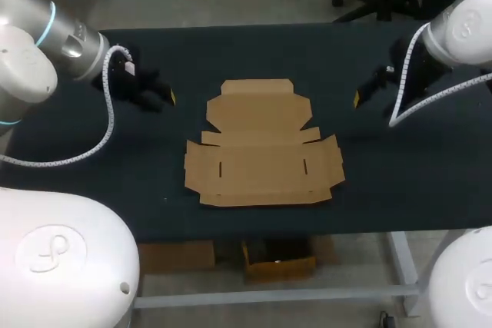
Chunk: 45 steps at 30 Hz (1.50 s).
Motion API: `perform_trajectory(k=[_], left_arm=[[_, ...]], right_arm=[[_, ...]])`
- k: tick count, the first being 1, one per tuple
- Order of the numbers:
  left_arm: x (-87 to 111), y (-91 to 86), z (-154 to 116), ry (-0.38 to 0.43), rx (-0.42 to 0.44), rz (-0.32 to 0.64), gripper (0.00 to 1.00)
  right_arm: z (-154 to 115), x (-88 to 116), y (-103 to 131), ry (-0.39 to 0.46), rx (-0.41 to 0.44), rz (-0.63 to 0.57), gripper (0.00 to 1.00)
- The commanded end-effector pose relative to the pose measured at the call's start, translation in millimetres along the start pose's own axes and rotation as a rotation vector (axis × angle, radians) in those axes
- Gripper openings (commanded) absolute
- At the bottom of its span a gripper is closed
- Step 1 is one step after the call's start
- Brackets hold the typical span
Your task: Assemble the packaging by folding the flat box into shape, placing the metal phone stand inside, and closing the box properly
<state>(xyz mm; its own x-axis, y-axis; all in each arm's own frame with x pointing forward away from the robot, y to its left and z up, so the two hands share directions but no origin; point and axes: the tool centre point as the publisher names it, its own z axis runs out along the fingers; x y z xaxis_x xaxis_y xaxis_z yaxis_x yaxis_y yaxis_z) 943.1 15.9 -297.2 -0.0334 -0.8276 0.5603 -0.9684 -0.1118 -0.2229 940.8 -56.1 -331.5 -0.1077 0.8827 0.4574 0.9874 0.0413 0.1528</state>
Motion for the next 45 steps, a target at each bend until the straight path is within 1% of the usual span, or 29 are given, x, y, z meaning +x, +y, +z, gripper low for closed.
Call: perform_trajectory(k=[1, 2, 3, 7, 16, 20, 21, 24, 40, 42, 43, 45], left_arm=[[2.9, -3.6, -3, -0.021, -0.017, -0.005, 0.00], [2.8, -3.6, -3, -0.024, -0.019, -0.009, 0.00], [2.7, -3.6, -3, -0.025, -0.020, -0.009, 0.00], [1.9, -0.4, -1, -0.023, -0.034, -0.018, 0.00], [-1.6, 9.7, 20, -0.037, -0.081, -0.033, 0.00], [-6.2, 9.1, 28, -0.031, -0.105, -0.041, 0.00], [-8.3, 8.1, 30, -0.033, -0.114, -0.056, 0.00], [-8.3, 8.1, 30, -0.033, -0.114, -0.056, 0.00], [-8.3, 8.1, 30, -0.033, -0.114, -0.056, 0.00], [-6.9, 10.2, 34, -0.040, -0.108, -0.037, 0.00], [-6.2, 12.1, 35, -0.041, -0.111, -0.017, 0.00], [-6.3, 15.8, 37, -0.051, -0.098, -0.006, 0.00]], right_arm=[[5, -1, -2, 0.007, -0.013, 0.016, 0.31], [6, -2, -2, 0.003, -0.014, 0.023, 0.10], [7, -2, -2, 0.001, -0.015, 0.025, 0.00], [9, -1, -3, 0.018, -0.023, 0.038, 0.00], [18, 3, -1, 0.033, -0.013, 0.058, 0.00], [24, 4, 1, 0.034, 0.001, 0.072, 0.00], [26, 4, 1, 0.033, 0.012, 0.087, 0.00], [31, 0, -1, 0.031, 0.026, 0.120, 0.00], [31, 0, -1, 0.031, 0.026, 0.120, 0.00], [31, 0, -1, 0.031, 0.026, 0.120, 0.00], [33, 0, -1, 0.035, 0.029, 0.120, 0.00], [38, 1, 0, 0.044, 0.031, 0.112, 0.00]])
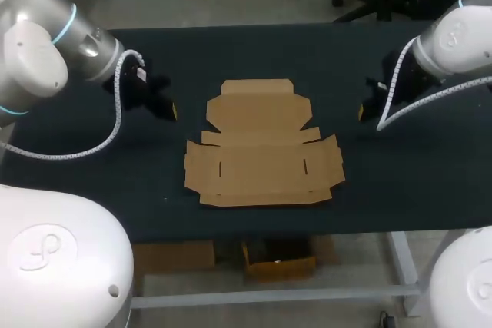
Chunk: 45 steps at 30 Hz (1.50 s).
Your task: Assemble the packaging by folding the flat box into shape, placing the metal phone stand inside, and closing the box properly
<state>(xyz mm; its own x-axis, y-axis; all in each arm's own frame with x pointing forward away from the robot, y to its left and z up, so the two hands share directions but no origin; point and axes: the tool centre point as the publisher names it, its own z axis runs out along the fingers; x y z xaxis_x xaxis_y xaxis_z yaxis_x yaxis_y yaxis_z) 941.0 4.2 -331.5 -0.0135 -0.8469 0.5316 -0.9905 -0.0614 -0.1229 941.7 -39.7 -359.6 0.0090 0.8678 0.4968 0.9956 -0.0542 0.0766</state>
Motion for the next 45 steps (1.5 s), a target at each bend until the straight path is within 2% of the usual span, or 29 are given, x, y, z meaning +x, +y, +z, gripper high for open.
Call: perform_trajectory(k=[1, 10, 17, 30, 45], left_arm=[[2.5, 6.1, 5, -0.015, 0.020, 0.015, 0.00], [-4.6, 13.2, 19, -0.002, 0.046, 0.074, 0.00], [-10.2, 7.3, 33, -0.005, 0.056, 0.108, 0.00], [-14.0, -1.9, 46, 0.008, 0.063, 0.117, 0.00], [-13.6, -2.3, 54, 0.040, 0.056, 0.130, 0.00]], right_arm=[[7, 0, 3, 0.014, 0.010, -0.010, 0.00], [22, 2, 6, 0.044, 0.010, -0.034, 0.00], [31, 8, 12, 0.048, 0.008, -0.038, 0.00], [48, 15, 13, 0.077, -0.003, -0.050, 0.00], [63, 19, 5, 0.135, 0.001, -0.073, 0.00]])
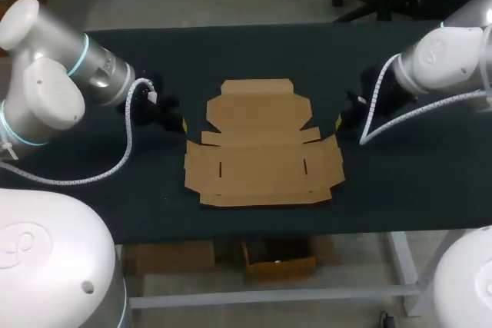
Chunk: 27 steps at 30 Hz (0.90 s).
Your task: Assemble the packaging by folding the flat box into shape, placing the metal phone stand inside, and closing the box properly
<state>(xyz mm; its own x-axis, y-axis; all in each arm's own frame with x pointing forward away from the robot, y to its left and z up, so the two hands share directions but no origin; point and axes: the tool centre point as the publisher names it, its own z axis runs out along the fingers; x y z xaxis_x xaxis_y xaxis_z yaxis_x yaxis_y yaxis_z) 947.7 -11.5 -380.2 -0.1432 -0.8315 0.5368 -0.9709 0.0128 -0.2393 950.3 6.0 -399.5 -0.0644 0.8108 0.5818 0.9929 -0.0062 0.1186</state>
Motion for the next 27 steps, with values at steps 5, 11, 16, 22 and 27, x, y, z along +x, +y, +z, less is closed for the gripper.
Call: perform_trajectory(k=[5, 11, 16, 22, 27], left_arm=[[-0.5, -2.3, 7, 0.007, -0.007, 0.009, 0.00], [-2.5, -1.5, 9, 0.012, -0.014, 0.011, 0.00], [-3.7, -1.4, 11, 0.018, -0.016, 0.010, 0.00], [-3.9, -1.6, 13, 0.025, -0.019, 0.014, 0.00], [-4.7, -1.9, 15, 0.030, -0.026, 0.015, 0.00]], right_arm=[[12, 2, 3, 0.045, 0.027, -0.023, 0.00], [18, 3, 5, 0.065, 0.045, -0.032, 0.00], [22, 5, 6, 0.074, 0.056, -0.038, 0.00], [28, 8, 5, 0.087, 0.068, -0.047, 0.00], [33, 7, 5, 0.095, 0.079, -0.049, 0.00]])
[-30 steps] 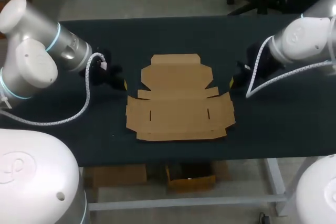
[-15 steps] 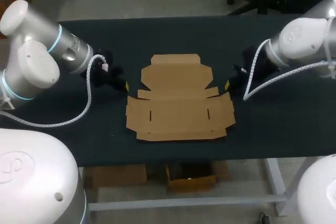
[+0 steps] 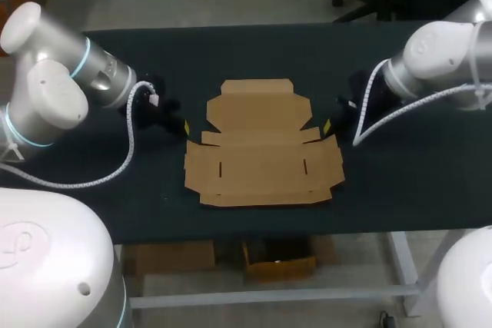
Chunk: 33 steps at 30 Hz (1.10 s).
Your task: Assemble the packaging by folding the flat box into shape, placing the metal phone stand inside, and closing the box properly
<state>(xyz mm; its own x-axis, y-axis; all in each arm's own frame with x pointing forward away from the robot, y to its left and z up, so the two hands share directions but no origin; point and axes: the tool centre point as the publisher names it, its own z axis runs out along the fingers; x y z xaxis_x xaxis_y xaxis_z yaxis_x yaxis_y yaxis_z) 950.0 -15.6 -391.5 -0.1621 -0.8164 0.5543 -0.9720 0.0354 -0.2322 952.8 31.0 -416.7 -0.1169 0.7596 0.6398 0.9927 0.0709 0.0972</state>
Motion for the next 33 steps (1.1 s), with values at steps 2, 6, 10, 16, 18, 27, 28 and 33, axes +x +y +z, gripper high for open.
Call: perform_trajectory(k=[2, 6, 10, 16, 18, 27, 28, 33], left_arm=[[-2.0, -2.4, 4, 0.006, -0.010, 0.000, 0.00], [-2.1, -2.3, 5, 0.011, -0.013, 0.000, 0.00], [-2.0, -2.3, 5, 0.018, -0.016, 0.000, 0.00], [-3.6, -2.9, 9, 0.026, -0.021, 0.001, 0.00], [-3.9, -3.5, 10, 0.028, -0.024, 0.000, 0.00], [2.7, -3.0, 17, 0.035, -0.050, 0.001, 0.00], [3.1, -2.7, 18, 0.037, -0.052, 0.002, 0.00], [4.9, -0.6, 22, 0.042, -0.070, -0.003, 0.00]], right_arm=[[5, -3, 5, 0.017, 0.017, -0.003, 0.00], [6, -2, 5, 0.022, 0.021, -0.009, 0.00], [8, -1, 6, 0.025, 0.022, -0.014, 0.00], [10, 0, 6, 0.031, 0.025, -0.017, 0.00], [11, 0, 6, 0.032, 0.026, -0.017, 0.00], [13, 0, 7, 0.038, 0.030, -0.017, 0.00], [13, 0, 7, 0.039, 0.030, -0.017, 0.00], [14, 0, 8, 0.043, 0.032, -0.019, 0.00]])
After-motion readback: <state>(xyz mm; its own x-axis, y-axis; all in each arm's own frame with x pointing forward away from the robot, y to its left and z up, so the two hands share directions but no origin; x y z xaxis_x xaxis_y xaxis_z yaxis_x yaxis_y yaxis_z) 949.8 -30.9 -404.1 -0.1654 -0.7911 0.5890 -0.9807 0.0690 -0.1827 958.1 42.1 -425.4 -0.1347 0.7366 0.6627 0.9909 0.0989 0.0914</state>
